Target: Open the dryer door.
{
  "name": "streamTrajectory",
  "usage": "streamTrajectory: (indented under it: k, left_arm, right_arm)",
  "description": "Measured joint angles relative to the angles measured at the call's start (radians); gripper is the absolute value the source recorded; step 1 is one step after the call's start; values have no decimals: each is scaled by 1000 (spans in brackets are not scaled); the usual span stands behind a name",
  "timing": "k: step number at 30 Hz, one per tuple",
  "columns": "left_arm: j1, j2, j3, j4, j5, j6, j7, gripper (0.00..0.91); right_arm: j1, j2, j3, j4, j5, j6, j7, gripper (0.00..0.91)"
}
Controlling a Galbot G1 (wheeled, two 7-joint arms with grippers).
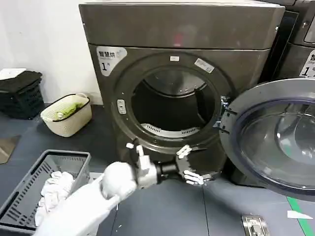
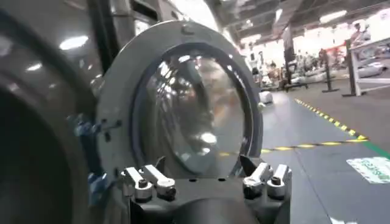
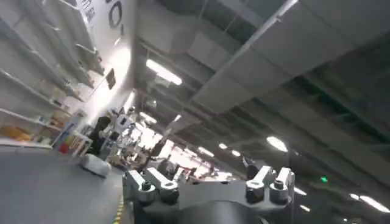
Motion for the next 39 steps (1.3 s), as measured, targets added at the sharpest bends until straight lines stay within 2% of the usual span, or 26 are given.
streamTrajectory:
  k: [8,18,25,34,39]
  left_arm:
    - [101,150,-101,-63,-16,-22,22,907]
    - [235,317,-239,-93,-4,-96,52,907]
    - [308,410,-313,-49,66,-172,58,907]
    - [330,526,-340,39,212,-249,67,907]
    - [325,591,-343,96,302,-341,81,907]
  right_arm:
    - [18,-40,-38,-22,-13,10,-2,907]
    - [24,-74,-75,-64,-14,26,-4,907]
    - [35,-92,-102,-82,-29,30,-4,907]
    - [39,-127,-126,-118,-35,32,-5,907]
    - [46,-135,-142,-122,-42,32,-11,907]
